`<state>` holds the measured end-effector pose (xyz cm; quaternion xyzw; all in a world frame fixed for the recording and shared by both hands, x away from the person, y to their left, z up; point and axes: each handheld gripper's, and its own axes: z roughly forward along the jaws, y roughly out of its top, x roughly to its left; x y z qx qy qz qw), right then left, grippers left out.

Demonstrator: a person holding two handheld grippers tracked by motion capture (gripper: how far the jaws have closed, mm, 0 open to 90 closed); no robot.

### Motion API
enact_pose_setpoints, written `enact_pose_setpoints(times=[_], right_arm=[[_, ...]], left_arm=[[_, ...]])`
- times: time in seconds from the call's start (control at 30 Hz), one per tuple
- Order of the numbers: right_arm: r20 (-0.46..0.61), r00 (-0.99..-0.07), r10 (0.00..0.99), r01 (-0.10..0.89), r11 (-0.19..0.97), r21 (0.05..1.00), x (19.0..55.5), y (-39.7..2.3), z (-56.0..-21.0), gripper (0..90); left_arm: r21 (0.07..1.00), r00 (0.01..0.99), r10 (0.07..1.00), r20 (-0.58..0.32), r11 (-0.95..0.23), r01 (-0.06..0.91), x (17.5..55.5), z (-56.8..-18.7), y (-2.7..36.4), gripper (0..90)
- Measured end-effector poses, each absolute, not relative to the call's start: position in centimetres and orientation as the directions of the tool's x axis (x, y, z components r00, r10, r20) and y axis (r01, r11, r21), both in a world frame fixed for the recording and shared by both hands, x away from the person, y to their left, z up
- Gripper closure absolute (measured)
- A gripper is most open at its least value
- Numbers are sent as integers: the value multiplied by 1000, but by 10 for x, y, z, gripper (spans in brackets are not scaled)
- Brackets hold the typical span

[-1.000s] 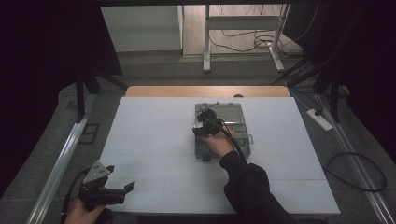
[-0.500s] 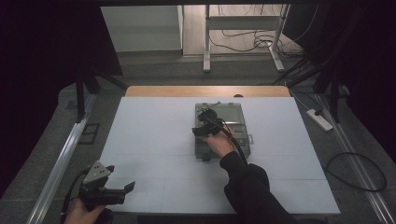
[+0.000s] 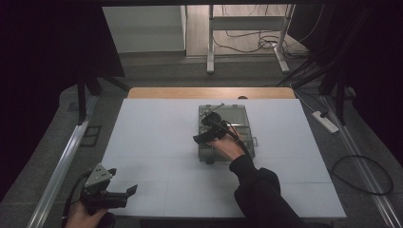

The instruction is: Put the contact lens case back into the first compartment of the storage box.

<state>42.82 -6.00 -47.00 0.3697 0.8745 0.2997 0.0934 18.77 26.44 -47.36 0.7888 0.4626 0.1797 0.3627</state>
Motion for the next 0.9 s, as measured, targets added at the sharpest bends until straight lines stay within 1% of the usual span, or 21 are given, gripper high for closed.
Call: enact_pose_setpoints(times=[0.13,0.2,0.33,0.63,0.9], right_arm=[[81,-728,681,587,557,588,425,-61,-470,142],[87,-740,667,579,566,587,423,-62,-470,106],[83,-761,643,558,584,589,416,-65,-468,72],[95,-772,628,545,579,607,404,-77,-464,41],[90,-782,616,538,596,596,396,-84,-468,9]], left_arm=[[739,507,860,-52,-309,599,188,-474,264,53],[739,506,861,-52,-308,600,188,-474,265,53],[739,505,861,-52,-307,600,188,-474,265,53],[738,504,862,-54,-306,602,188,-474,264,53],[739,503,863,-56,-303,602,188,-474,265,53]])
